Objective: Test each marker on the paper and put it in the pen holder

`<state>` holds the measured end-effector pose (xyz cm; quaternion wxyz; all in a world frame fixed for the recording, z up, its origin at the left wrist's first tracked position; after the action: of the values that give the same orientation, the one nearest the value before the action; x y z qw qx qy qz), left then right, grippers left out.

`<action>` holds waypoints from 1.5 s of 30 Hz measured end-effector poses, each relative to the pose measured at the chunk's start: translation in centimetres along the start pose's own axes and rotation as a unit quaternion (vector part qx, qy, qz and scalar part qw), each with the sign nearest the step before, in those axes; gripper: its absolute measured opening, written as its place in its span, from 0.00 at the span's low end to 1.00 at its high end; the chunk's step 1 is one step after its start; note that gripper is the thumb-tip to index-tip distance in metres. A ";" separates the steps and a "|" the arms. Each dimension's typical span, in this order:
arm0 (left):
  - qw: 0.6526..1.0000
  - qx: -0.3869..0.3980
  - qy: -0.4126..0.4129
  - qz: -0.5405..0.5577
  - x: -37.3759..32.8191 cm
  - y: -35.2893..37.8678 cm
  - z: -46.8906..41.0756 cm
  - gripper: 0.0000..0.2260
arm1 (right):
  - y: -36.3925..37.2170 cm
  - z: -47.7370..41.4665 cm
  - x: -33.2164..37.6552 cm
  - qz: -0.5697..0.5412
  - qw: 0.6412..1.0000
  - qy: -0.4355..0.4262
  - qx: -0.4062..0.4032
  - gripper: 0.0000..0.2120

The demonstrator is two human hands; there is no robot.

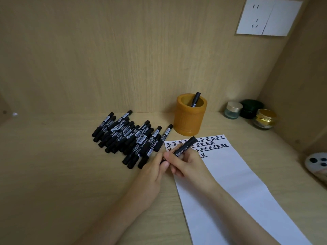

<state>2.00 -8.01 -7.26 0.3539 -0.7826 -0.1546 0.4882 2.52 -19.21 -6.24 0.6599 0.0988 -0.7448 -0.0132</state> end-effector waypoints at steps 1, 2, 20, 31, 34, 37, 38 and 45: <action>1.000 0.004 0.004 -0.003 -0.2 0.0 0.1 0.06 | 0.0 0.1 0.0 -0.006 1.000 0.001 0.004 0.12; 1.000 0.008 0.009 -0.009 -0.2 -0.1 0.1 0.06 | 0.1 0.1 0.0 -0.013 1.000 0.000 0.008 0.12; 0.999 -0.016 -0.004 -0.039 0.1 -0.9 0.5 0.08 | -6.9 0.9 0.8 -0.095 0.968 0.007 -0.234 0.13; 0.986 0.072 -0.002 -0.148 0.2 0.9 0.8 0.09 | -6.4 1.2 -0.3 0.049 0.973 -0.001 -0.227 0.13; 0.985 0.078 -0.005 -0.152 0.0 0.9 0.8 0.09 | -6.6 1.4 -0.6 0.066 0.969 -0.004 -0.240 0.15; 0.985 0.077 -0.007 -0.152 0.0 0.8 0.8 0.09 | -6.7 1.2 -1.0 0.073 0.966 -0.005 -0.249 0.14; 0.985 0.077 -0.009 -0.152 0.0 0.8 0.8 0.09 | -6.7 1.1 -1.0 0.078 0.966 -0.007 -0.248 0.14; 0.981 0.096 -0.007 -0.166 -0.5 0.8 0.9 0.08 | -6.3 1.0 -0.9 0.099 0.969 -0.021 -0.224 0.11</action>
<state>0.92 -8.54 -7.72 0.5021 -0.7053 -0.2375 0.4405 2.46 -25.38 -8.25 0.6472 -0.1264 -0.7428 -0.1162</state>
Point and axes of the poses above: each hand's wrist, its own z-axis away from the middle knuckle, its own y-axis out of the palm, x = y × z, the point moved 6 cm from there along -z, towards the middle knuckle, and after that the axes turned 13 degrees about -z, right-handed, at the moved point
